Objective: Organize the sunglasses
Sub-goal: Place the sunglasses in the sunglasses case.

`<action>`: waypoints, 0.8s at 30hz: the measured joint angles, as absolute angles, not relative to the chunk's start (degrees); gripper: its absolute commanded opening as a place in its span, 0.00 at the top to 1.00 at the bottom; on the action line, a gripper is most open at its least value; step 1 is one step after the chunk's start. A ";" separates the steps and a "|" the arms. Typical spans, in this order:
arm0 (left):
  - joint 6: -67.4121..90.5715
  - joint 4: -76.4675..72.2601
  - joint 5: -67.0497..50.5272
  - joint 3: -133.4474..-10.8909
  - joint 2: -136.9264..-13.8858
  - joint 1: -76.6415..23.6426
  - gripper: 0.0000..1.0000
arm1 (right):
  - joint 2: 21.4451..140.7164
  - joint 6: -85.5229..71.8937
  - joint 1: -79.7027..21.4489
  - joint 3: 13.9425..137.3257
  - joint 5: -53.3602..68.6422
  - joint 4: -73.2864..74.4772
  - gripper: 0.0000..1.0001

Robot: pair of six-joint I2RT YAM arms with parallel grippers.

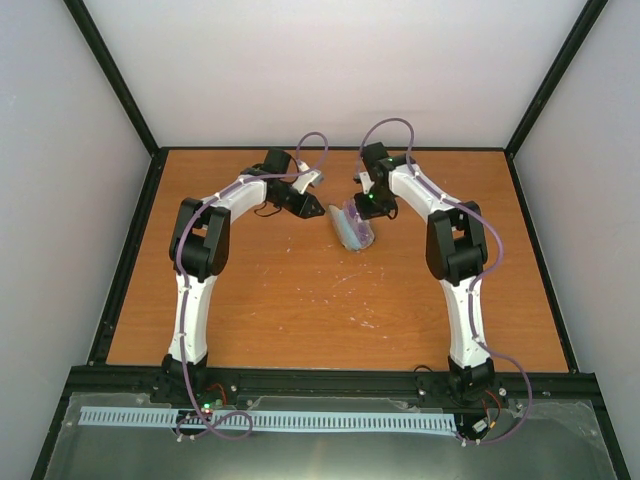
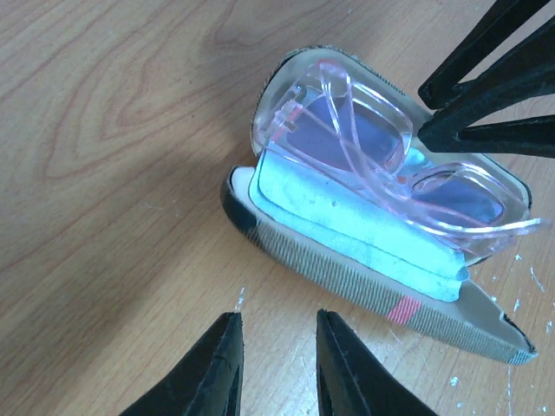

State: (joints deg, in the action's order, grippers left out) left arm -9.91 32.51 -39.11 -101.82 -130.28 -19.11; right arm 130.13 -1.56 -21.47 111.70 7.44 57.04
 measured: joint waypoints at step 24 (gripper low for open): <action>-9.91 32.10 -39.11 -101.41 -130.28 -19.14 0.75 | 120.73 -2.83 -21.50 107.39 10.31 52.36 0.75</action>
State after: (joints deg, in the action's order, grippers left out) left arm -9.91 32.10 -39.11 -101.41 -130.28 -19.14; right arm 120.73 -2.83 -21.50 107.39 10.31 52.36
